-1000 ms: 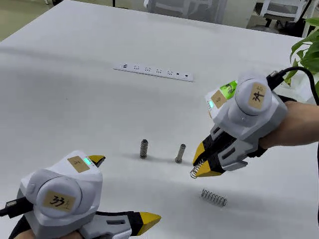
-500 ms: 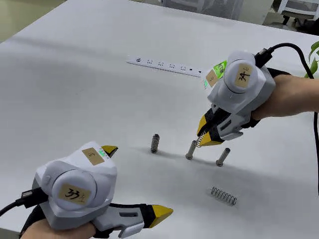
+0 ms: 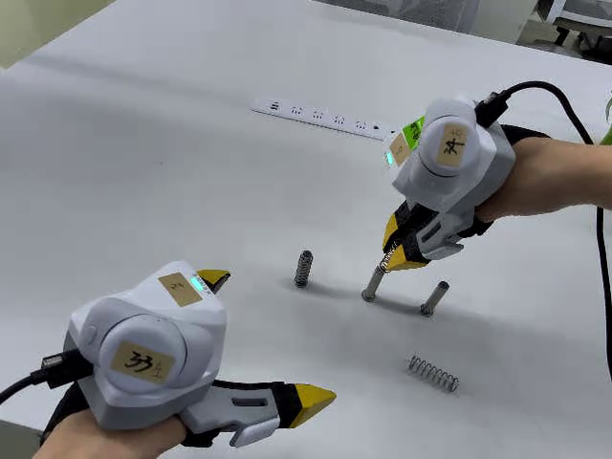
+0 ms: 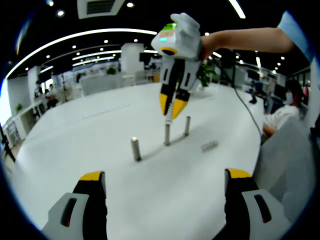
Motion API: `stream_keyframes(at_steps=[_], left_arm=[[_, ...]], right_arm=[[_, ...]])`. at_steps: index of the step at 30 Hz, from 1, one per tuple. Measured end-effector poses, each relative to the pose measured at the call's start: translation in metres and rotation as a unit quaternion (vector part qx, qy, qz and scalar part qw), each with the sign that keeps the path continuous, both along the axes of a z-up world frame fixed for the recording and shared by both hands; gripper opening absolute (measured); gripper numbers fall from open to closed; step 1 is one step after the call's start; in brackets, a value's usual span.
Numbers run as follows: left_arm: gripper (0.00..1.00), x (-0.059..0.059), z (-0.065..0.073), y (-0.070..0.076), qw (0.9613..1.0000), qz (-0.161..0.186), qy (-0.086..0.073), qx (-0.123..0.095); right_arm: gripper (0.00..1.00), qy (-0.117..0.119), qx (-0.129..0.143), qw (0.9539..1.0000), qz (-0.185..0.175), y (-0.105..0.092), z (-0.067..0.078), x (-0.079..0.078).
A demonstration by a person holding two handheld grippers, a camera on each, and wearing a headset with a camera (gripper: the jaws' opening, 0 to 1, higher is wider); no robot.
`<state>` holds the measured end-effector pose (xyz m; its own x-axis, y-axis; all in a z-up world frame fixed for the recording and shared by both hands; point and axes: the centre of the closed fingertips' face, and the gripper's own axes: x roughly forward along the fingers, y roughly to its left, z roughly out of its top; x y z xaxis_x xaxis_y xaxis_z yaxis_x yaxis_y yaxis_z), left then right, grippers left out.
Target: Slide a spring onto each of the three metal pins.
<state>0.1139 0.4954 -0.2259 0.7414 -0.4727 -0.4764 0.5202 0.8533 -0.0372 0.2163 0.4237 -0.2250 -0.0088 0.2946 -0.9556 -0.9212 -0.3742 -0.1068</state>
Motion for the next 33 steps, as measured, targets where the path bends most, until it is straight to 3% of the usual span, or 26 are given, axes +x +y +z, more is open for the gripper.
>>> stream_keyframes(at_steps=[16, 26, 33], left_arm=[[0.98, 0.000, -0.001, -0.001, 0.9999, -0.003, 0.003, -0.010], [0.99, 0.000, -0.002, -0.001, 0.9999, -0.001, 0.006, -0.011], [0.99, 0.000, -0.002, -0.001, 0.9999, 0.000, 0.008, -0.012]], right_arm=[[0.13, 0.006, -0.009, 0.9999, 0.006, 0.004, -0.001, -0.008], [0.13, 0.007, -0.017, 0.9998, 0.012, 0.005, -0.009, -0.004], [0.13, 0.008, -0.036, 0.9991, 0.019, 0.003, -0.022, -0.006]])
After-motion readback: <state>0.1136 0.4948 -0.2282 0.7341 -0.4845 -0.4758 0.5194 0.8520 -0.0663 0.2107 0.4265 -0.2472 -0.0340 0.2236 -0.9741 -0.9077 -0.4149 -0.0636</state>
